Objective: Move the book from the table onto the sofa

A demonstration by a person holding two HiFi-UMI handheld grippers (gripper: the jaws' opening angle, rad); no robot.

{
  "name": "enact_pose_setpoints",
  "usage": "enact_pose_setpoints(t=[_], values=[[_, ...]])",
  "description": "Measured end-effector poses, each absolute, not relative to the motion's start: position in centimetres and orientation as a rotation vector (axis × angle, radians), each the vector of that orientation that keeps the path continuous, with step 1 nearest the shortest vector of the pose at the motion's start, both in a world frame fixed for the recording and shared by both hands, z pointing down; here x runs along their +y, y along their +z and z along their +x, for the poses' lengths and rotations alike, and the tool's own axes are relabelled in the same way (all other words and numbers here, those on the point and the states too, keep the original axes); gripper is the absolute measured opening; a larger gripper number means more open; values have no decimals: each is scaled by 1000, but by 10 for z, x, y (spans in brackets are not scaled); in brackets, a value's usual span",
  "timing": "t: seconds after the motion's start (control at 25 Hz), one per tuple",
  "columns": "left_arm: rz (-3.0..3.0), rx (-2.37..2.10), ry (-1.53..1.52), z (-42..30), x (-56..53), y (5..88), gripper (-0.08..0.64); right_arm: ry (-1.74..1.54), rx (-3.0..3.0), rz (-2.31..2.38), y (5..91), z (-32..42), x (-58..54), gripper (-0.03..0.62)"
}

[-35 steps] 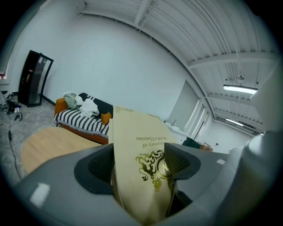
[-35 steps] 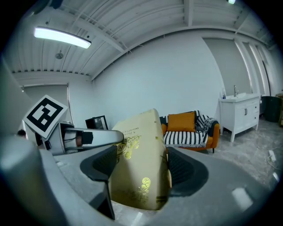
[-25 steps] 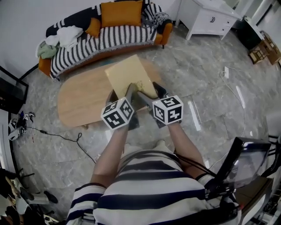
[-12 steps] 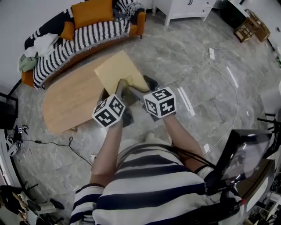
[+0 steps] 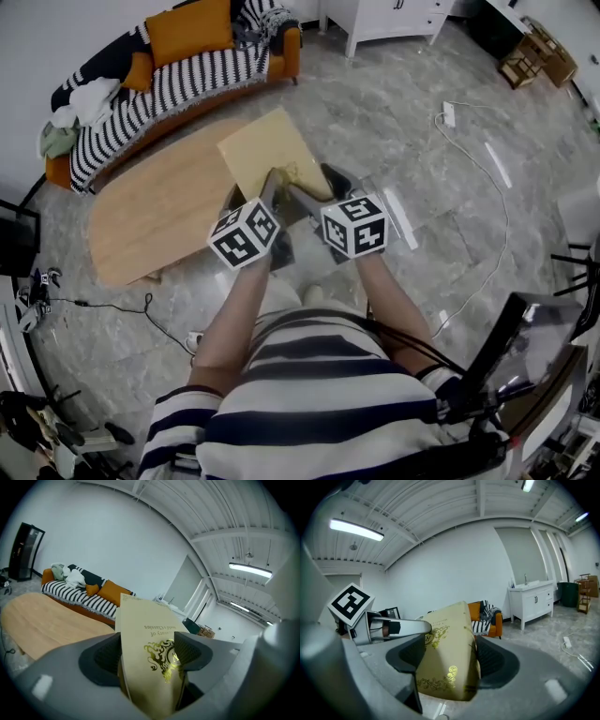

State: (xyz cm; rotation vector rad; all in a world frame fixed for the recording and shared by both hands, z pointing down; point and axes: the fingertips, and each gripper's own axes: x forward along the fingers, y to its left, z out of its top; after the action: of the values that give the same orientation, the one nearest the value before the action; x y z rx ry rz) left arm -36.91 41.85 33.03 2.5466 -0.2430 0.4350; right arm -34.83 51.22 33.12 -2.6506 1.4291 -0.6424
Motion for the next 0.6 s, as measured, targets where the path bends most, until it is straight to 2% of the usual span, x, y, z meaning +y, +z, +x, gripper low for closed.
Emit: enact_pose_setpoints(t=[0.6], values=[[2592, -115, 488, -325, 465, 327, 347, -623, 1267, -2670, 331, -314, 561, 339]])
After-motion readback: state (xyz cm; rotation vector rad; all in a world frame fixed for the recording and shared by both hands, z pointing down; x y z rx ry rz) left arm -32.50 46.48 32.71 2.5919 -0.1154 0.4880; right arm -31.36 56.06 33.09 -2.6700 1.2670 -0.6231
